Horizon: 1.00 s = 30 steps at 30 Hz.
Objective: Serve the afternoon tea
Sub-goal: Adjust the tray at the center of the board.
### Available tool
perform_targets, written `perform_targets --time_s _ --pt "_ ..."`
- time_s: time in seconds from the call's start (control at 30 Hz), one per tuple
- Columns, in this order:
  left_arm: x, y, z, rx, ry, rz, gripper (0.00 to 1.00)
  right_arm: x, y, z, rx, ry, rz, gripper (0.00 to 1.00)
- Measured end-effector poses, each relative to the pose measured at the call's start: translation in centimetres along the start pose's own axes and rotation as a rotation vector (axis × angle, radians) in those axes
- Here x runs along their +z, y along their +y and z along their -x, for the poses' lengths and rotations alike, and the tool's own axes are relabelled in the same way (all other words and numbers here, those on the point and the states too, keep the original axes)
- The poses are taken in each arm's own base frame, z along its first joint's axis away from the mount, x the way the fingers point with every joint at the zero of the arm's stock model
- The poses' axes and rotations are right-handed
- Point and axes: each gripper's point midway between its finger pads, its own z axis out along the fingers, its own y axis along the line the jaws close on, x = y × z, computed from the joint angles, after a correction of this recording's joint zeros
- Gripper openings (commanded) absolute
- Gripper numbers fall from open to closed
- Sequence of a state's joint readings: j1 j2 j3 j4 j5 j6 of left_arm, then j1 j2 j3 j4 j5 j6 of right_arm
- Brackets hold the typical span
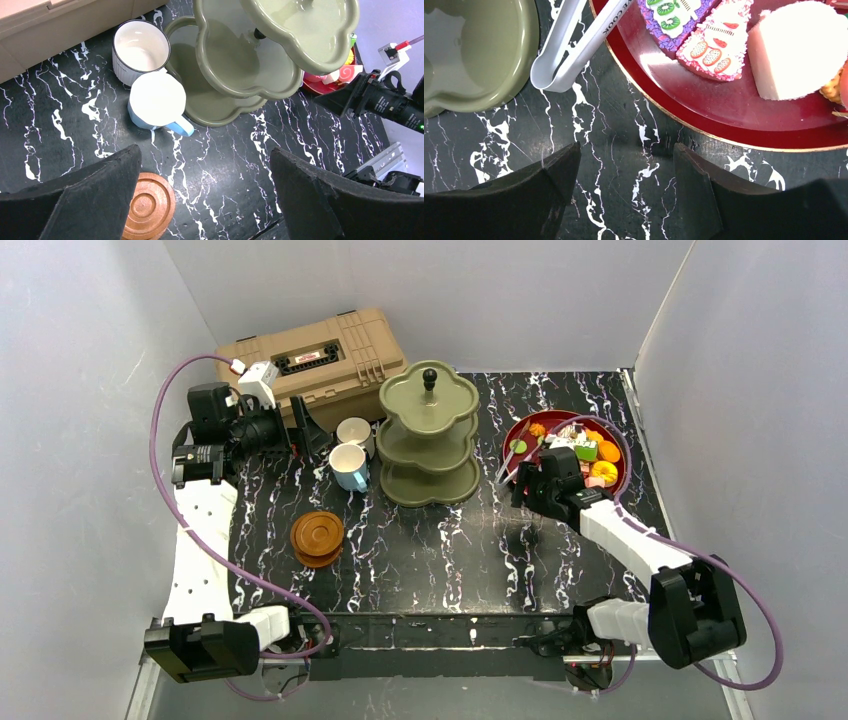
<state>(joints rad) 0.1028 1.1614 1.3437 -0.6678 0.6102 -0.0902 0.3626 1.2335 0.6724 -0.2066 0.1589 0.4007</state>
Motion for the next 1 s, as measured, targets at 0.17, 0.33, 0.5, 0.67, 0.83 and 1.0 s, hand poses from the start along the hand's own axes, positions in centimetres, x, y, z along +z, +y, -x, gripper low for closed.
perform_targets --time_s 0.17,0.33,0.5,0.67,0.83,1.0 --pt "0.0 -0.1 0.0 0.001 -0.001 -0.004 0.99 -0.6 0.6 1.7 0.014 -0.012 -0.021 0.79" --pt "-0.3 -0.3 0.1 0.006 -0.008 -0.005 0.99 0.1 2.8 6.3 0.026 -0.087 -0.013 0.8" --pt "-0.3 -0.3 0.1 0.008 -0.011 -0.004 0.99 1.8 3.3 6.4 0.021 -0.08 -0.01 0.8" --pt "-0.3 -0.3 0.1 0.008 -0.011 -0.004 0.99 3.2 3.3 5.1 0.014 -0.031 -0.013 0.82" --pt "-0.3 -0.3 0.1 0.003 -0.011 -0.004 0.99 3.9 3.7 4.9 0.013 -0.022 0.006 0.85" --pt "-0.4 -0.4 0.1 0.0 -0.011 -0.005 0.99 5.2 4.0 4.3 0.007 -0.002 0.018 0.87"
